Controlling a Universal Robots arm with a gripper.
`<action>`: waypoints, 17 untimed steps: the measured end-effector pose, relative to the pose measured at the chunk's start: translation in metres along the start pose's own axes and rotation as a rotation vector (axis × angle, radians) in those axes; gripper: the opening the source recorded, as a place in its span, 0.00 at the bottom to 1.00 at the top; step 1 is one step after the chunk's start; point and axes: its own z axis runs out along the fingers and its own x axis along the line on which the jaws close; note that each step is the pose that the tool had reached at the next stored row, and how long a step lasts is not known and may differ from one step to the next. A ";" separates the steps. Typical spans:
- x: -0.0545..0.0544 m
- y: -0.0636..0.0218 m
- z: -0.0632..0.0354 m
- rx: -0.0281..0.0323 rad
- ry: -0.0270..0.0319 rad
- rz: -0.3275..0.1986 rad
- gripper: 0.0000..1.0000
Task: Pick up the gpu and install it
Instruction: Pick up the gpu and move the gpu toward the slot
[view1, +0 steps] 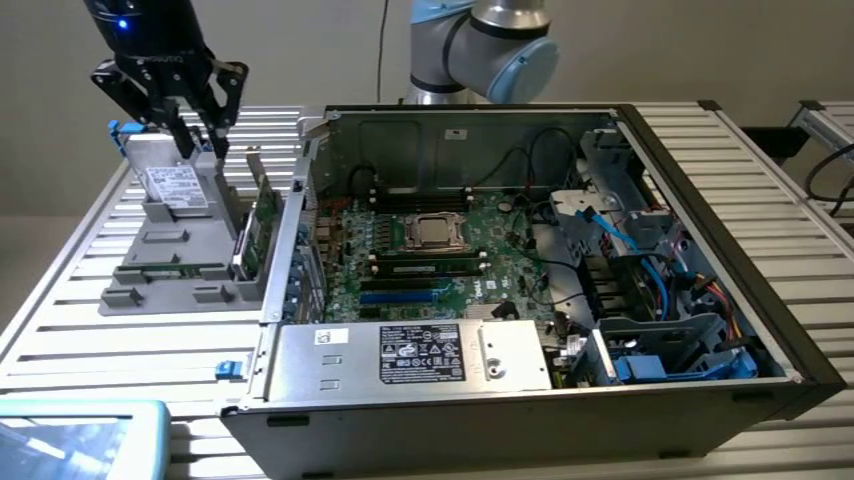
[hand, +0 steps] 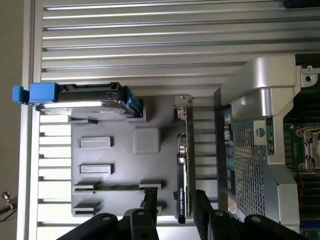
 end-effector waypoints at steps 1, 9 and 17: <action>0.002 -0.0008 0.0004 -0.0003 -0.0079 -0.001 0.44; 0.006 -0.0072 0.0112 -0.0016 -0.0384 -0.003 0.44; 0.006 -0.0095 0.0247 -0.0029 -0.0515 -0.001 0.44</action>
